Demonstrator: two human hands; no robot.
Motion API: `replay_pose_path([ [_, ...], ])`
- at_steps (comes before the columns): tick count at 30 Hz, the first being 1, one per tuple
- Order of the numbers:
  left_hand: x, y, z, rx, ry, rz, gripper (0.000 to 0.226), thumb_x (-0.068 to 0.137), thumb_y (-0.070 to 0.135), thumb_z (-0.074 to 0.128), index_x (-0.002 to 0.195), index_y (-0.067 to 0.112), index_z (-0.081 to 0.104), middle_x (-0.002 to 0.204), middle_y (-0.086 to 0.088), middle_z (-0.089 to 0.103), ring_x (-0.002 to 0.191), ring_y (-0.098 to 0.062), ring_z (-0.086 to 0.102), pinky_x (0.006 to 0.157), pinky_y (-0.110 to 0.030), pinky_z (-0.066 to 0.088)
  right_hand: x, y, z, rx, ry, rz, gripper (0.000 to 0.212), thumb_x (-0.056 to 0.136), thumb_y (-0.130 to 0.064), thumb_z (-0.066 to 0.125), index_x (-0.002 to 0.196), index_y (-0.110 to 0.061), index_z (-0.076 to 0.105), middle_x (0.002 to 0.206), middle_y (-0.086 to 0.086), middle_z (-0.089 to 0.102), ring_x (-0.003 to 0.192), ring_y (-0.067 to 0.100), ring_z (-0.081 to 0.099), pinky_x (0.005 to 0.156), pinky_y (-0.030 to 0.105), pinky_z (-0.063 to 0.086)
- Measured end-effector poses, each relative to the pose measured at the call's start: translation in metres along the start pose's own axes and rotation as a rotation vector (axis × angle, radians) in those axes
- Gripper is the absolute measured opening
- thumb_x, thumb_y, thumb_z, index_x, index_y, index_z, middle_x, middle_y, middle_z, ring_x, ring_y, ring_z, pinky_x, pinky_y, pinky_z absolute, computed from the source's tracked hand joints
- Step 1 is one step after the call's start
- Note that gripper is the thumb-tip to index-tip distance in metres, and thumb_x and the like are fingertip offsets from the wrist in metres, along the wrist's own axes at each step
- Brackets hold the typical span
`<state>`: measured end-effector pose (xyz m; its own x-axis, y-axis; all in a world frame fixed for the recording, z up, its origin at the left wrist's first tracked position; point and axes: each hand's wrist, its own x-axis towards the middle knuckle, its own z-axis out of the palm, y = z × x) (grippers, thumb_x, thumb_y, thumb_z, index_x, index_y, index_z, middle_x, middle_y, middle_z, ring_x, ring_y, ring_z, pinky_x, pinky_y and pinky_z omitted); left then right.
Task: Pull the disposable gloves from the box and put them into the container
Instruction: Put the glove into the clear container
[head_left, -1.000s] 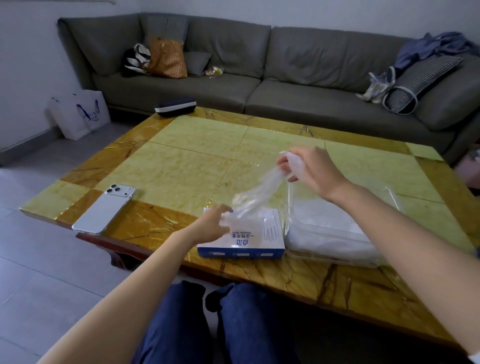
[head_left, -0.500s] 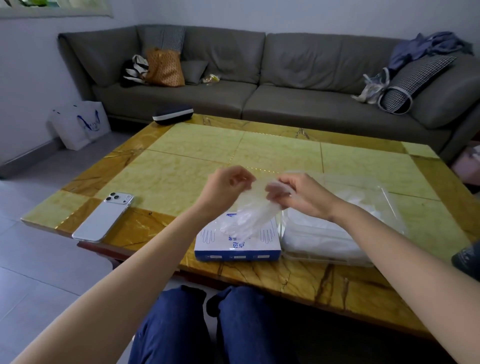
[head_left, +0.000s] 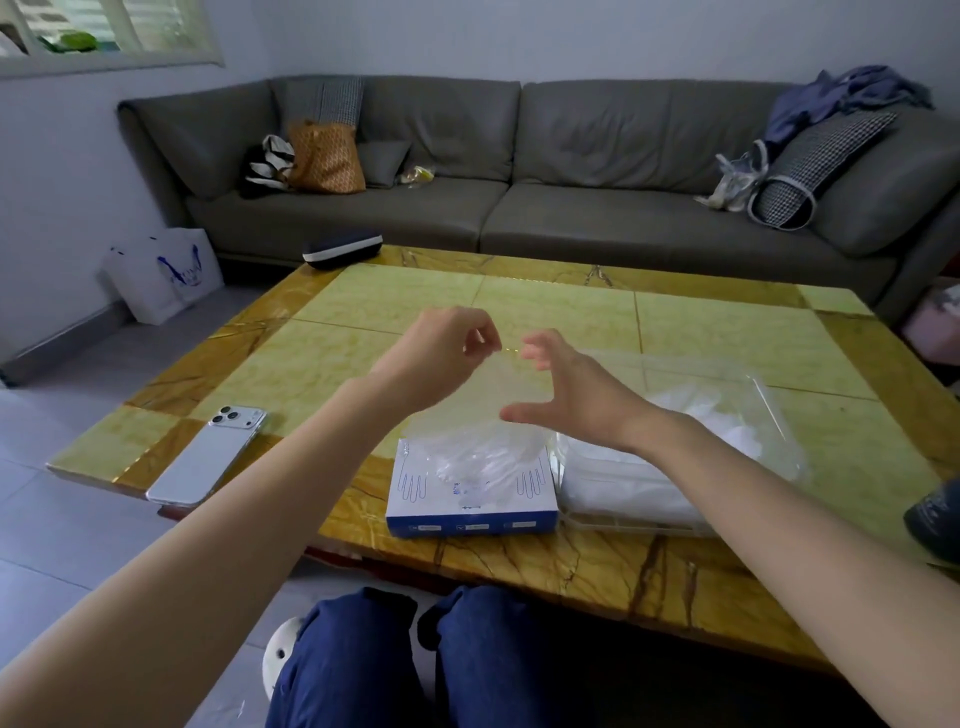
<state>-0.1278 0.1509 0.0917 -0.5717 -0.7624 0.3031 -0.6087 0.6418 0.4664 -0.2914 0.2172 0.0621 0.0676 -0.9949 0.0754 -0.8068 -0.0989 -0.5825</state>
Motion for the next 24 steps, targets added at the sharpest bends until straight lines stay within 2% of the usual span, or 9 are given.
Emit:
replay_pose_path([
  [4, 0.003, 0.005, -0.005, -0.143, 0.042, -0.045, 0.014, 0.092, 0.018, 0.057, 0.106, 0.015, 0.059, 0.083, 0.002, 0.061, 0.068, -0.008, 0.058, 0.063, -0.018, 0.047, 0.009, 0.004, 0.003, 0.101, 0.094, -0.039, 0.015, 0.09, -0.017, 0.06, 0.099, -0.02, 0.048, 0.107, 0.002, 0.064, 0.08, 0.011, 0.062, 0.077, 0.028, 0.052],
  [6, -0.001, -0.002, -0.003, -0.253, 0.004, -0.149, 0.027, 0.089, 0.029, 0.063, 0.112, 0.019, 0.053, 0.089, 0.003, 0.06, 0.074, -0.008, 0.058, 0.064, -0.02, 0.047, 0.008, 0.003, 0.001, 0.257, 0.133, -0.017, 0.007, 0.092, -0.011, 0.057, 0.097, -0.016, 0.054, 0.092, -0.003, 0.066, 0.07, 0.006, 0.063, 0.069, 0.018, 0.05],
  [9, -0.012, -0.014, 0.007, -0.279, -0.117, -0.247, 0.029, 0.084, 0.03, 0.069, 0.107, 0.018, 0.058, 0.093, 0.005, 0.064, 0.082, -0.009, 0.061, 0.075, -0.027, 0.051, 0.005, 0.001, -0.002, 0.445, 0.113, 0.022, 0.014, 0.093, -0.009, 0.057, 0.107, -0.008, 0.056, 0.084, -0.004, 0.067, 0.07, 0.011, 0.066, 0.069, 0.015, 0.051],
  [11, -0.016, -0.017, 0.012, -0.313, -0.094, -0.242, 0.01, 0.087, 0.02, 0.065, 0.089, 0.01, 0.065, 0.081, 0.004, 0.068, 0.076, -0.01, 0.064, 0.079, -0.033, 0.052, 0.004, 0.004, -0.001, 0.484, 0.068, 0.051, 0.017, 0.093, -0.009, 0.056, 0.11, -0.004, 0.054, 0.084, -0.003, 0.067, 0.07, 0.011, 0.065, 0.068, 0.015, 0.051],
  [13, -0.015, -0.018, 0.01, -0.352, -0.07, -0.271, 0.017, 0.09, 0.014, 0.061, 0.074, 0.012, 0.059, 0.068, 0.003, 0.066, 0.067, -0.015, 0.065, 0.081, -0.041, 0.054, 0.004, 0.011, 0.001, 0.458, 0.066, 0.104, 0.02, 0.094, -0.007, 0.054, 0.113, 0.001, 0.052, 0.084, -0.001, 0.065, 0.066, 0.014, 0.062, 0.063, 0.018, 0.051],
  [17, -0.011, -0.019, -0.001, -0.321, -0.057, -0.335, 0.018, 0.092, 0.005, 0.054, 0.076, 0.015, 0.057, 0.065, -0.001, 0.062, 0.058, -0.014, 0.062, 0.079, -0.042, 0.054, 0.009, 0.035, -0.001, 0.451, 0.201, 0.243, 0.029, 0.093, -0.009, 0.055, 0.119, 0.002, 0.048, 0.091, 0.005, 0.061, 0.069, 0.013, 0.059, 0.068, 0.025, 0.053],
  [21, -0.009, -0.021, -0.006, -0.366, -0.013, -0.391, 0.018, 0.093, 0.007, 0.051, 0.078, 0.014, 0.057, 0.065, -0.002, 0.061, 0.057, -0.013, 0.059, 0.078, -0.037, 0.054, 0.006, 0.031, 0.003, 0.624, 0.223, 0.259, 0.061, 0.085, -0.042, 0.062, 0.124, 0.003, 0.049, 0.103, 0.013, 0.065, 0.085, 0.018, 0.064, 0.079, 0.021, 0.052],
  [23, -0.007, -0.018, -0.006, -0.419, 0.0, -0.407, 0.017, 0.093, 0.013, 0.055, 0.077, 0.012, 0.056, 0.063, -0.002, 0.06, 0.053, -0.009, 0.058, 0.073, -0.031, 0.054, 0.003, 0.021, 0.009, 0.57, 0.072, 0.199, 0.079, 0.07, -0.064, 0.057, 0.103, 0.007, 0.058, 0.093, 0.022, 0.062, 0.08, 0.03, 0.06, 0.078, 0.02, 0.045],
  [24, -0.007, -0.015, -0.005, -0.435, 0.001, -0.411, 0.018, 0.093, 0.015, 0.056, 0.076, 0.011, 0.055, 0.063, -0.002, 0.06, 0.052, -0.008, 0.057, 0.069, -0.027, 0.054, 0.004, 0.016, 0.013, 0.53, 0.015, 0.207, 0.073, 0.065, -0.069, 0.059, 0.086, 0.001, 0.056, 0.08, 0.018, 0.053, 0.072, 0.026, 0.053, 0.074, 0.022, 0.041],
])
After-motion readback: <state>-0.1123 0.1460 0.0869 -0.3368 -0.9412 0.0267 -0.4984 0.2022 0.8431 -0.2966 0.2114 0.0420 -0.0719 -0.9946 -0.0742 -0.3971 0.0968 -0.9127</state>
